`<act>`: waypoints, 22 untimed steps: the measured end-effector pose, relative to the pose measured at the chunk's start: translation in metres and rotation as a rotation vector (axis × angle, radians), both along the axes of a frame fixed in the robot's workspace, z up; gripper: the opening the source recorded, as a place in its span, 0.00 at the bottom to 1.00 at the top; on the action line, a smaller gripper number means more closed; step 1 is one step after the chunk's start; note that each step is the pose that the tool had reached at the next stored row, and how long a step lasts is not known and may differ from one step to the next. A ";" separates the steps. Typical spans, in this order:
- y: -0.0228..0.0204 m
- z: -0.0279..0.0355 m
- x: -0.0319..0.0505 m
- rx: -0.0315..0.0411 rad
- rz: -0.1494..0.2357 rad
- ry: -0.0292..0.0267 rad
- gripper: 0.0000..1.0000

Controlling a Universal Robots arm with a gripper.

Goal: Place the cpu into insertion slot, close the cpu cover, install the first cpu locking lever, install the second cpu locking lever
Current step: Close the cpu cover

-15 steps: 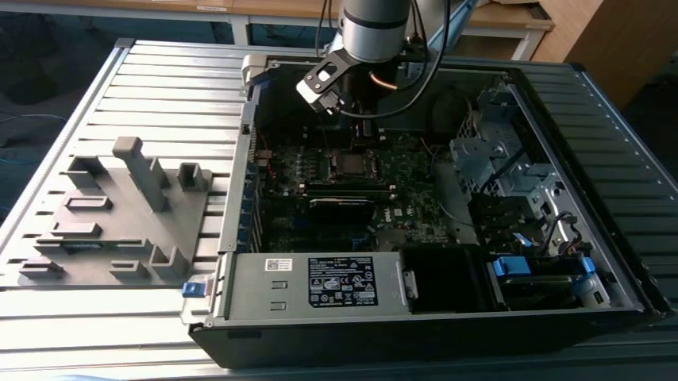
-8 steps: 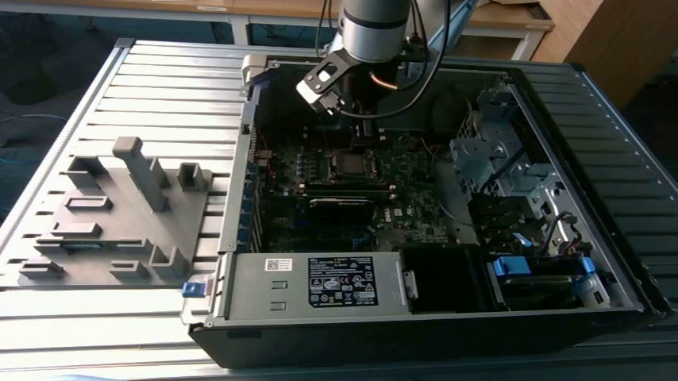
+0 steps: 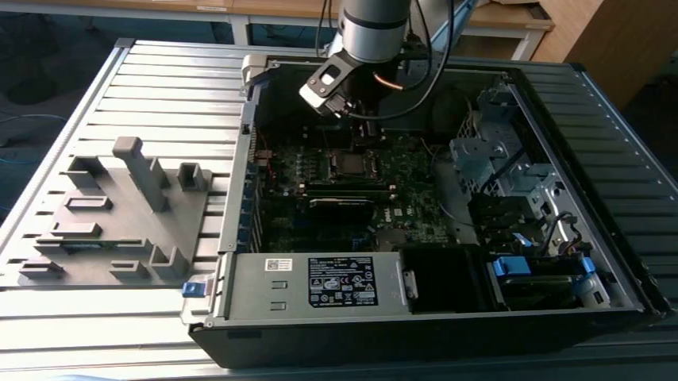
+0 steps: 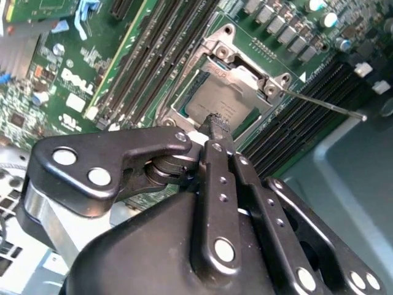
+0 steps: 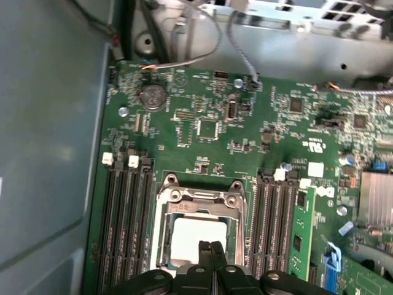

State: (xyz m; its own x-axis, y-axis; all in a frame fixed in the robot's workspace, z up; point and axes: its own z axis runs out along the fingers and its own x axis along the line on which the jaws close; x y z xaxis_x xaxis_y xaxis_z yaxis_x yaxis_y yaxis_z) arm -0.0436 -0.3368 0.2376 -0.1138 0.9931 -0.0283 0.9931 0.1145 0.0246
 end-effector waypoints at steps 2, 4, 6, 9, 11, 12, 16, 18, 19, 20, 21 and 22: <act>0.0000 -0.0001 0.0000 0.0000 0.035 0.0000 0.11; 0.0000 -0.0002 0.0000 0.0001 0.069 0.0000 0.11; 0.0000 -0.0003 0.0000 0.0000 0.101 0.0000 0.11; 0.0000 -0.0003 0.0000 0.0000 0.113 0.0000 0.11; 0.0000 -0.0003 0.0000 0.0000 0.113 0.0000 0.11; 0.0000 -0.0003 0.0000 0.0000 0.114 0.0000 0.11; 0.0000 -0.0003 0.0000 0.0000 0.145 0.0000 0.11; 0.0000 -0.0003 0.0000 0.0000 0.191 0.0000 0.11; 0.0000 -0.0003 0.0000 0.0000 0.206 0.0000 0.11; 0.0000 -0.0003 0.0000 0.0001 0.238 -0.0001 0.11; 0.0000 -0.0003 0.0000 0.0001 0.253 -0.0001 0.11; 0.0000 -0.0003 0.0000 0.0001 0.269 0.0000 0.11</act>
